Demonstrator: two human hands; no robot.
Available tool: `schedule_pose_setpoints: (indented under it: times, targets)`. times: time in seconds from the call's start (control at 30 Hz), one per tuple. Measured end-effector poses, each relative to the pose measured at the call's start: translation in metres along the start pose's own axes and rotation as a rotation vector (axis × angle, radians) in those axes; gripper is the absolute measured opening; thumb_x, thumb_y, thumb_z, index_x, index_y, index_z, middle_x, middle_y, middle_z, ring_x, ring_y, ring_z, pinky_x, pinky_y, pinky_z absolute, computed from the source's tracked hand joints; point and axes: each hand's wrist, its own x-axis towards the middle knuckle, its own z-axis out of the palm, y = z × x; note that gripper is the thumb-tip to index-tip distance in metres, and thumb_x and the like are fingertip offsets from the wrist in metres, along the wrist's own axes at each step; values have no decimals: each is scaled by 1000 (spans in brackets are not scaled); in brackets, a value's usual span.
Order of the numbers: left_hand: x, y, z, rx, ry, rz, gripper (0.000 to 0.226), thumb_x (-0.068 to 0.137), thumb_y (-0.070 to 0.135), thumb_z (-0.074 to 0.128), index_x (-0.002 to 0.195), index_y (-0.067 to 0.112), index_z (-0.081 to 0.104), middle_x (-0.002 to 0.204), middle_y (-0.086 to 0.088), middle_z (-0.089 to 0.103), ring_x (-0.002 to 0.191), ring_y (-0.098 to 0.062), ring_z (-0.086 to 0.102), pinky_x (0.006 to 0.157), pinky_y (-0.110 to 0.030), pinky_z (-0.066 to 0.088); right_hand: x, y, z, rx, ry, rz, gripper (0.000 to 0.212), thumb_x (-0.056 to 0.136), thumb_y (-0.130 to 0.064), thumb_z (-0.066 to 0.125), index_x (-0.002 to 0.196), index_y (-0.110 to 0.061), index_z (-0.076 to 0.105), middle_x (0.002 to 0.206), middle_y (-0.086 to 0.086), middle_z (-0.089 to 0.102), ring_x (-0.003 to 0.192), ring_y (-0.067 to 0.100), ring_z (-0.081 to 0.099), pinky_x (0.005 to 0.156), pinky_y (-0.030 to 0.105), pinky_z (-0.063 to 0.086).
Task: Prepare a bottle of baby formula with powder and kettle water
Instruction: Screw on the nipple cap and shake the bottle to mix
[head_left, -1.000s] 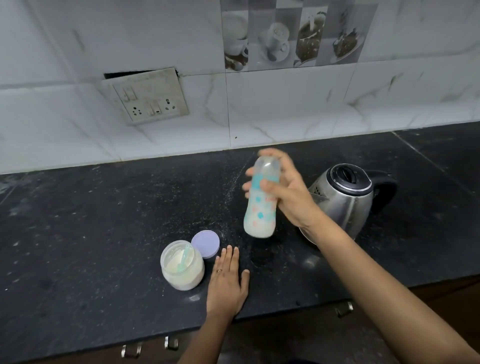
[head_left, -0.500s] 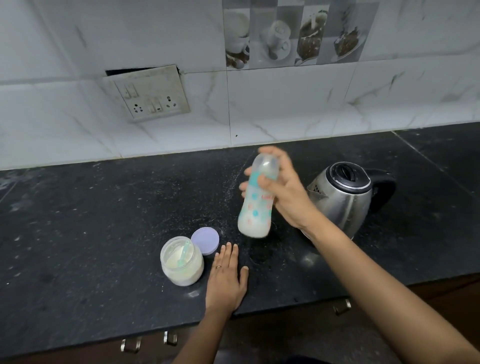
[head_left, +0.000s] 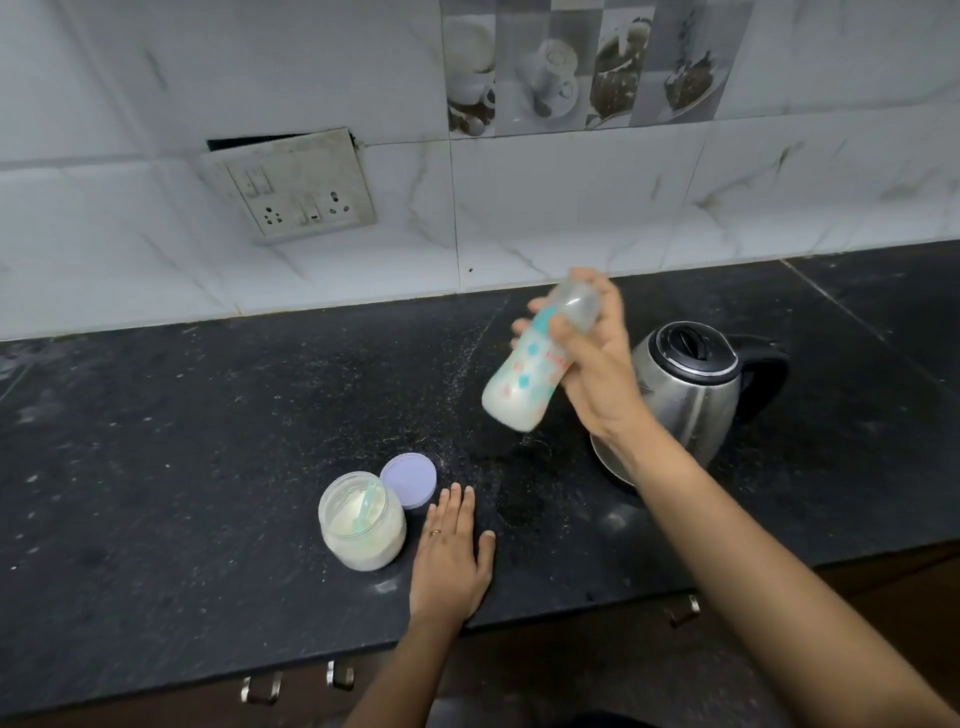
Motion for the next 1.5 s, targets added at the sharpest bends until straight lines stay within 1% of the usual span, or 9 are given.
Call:
schedule_pose_setpoints:
  times: [0.2,0.37,0.53,0.67,0.97,1.13,1.27,1.43,1.5]
  targets:
    - [0,-1,2,-10,5,-8,70,91,51,12,152,17,16,160,-1,13,142,-2,-7,116,-23,-9,-16,11,-7,-320,-258,123,51,80,-1,67,122,-17,44,106,19,57,91,31,64,81,41,55]
    - [1,0,2,-11,13,-1,72,90,53,10,152,17,15,160,0,11,142,-2,-8,116,-23,-10,-2,-1,-4,117,202,-82,48,85,-8,62,125,-23,39,105,16,54,91,31,65,87,45,54]
    - [1,0,2,-14,9,-4,72,90,52,11,152,17,17,160,-1,12,142,-3,-7,115,-22,-10,-6,0,-17,-355,-267,93,55,76,-12,72,122,-19,43,108,19,57,90,30,66,79,41,55]
    - [1,-1,3,-8,1,-4,71,90,52,10,152,17,15,160,0,10,143,-3,-8,115,-21,-12,2,-7,-5,140,171,-109,43,90,-9,58,125,-21,37,103,16,55,89,30,66,85,47,54]
    - [2,-1,4,-26,2,-10,71,90,52,11,152,16,16,160,-1,11,144,-5,-5,116,-23,-9,-11,8,14,189,220,-97,47,87,-11,61,126,-22,38,105,17,55,89,29,66,85,47,54]
    - [2,-1,2,-11,-3,-8,72,89,52,9,152,17,14,160,-1,10,142,-3,-7,115,-22,-12,-13,13,7,-296,-264,34,52,80,-7,69,124,-17,43,110,21,57,91,32,65,82,45,54]
    - [1,0,1,-2,-8,-3,72,90,52,7,153,17,11,160,0,6,142,-3,-11,115,-22,-13,-2,9,14,176,171,-86,45,87,-13,62,125,-23,39,104,16,55,90,30,66,85,46,55]
    - [1,0,0,-9,-6,-12,71,90,51,11,153,17,14,160,-1,10,142,-3,-9,115,-22,-11,-9,13,-1,-342,-336,92,55,78,-7,72,123,-18,43,112,23,55,93,28,66,81,40,55]
    - [1,0,0,-12,-4,-7,71,91,51,11,153,17,14,160,-1,10,142,-3,-9,114,-22,-12,-4,10,4,-106,-116,4,54,79,-8,72,124,-17,43,108,20,58,89,31,66,82,46,55]
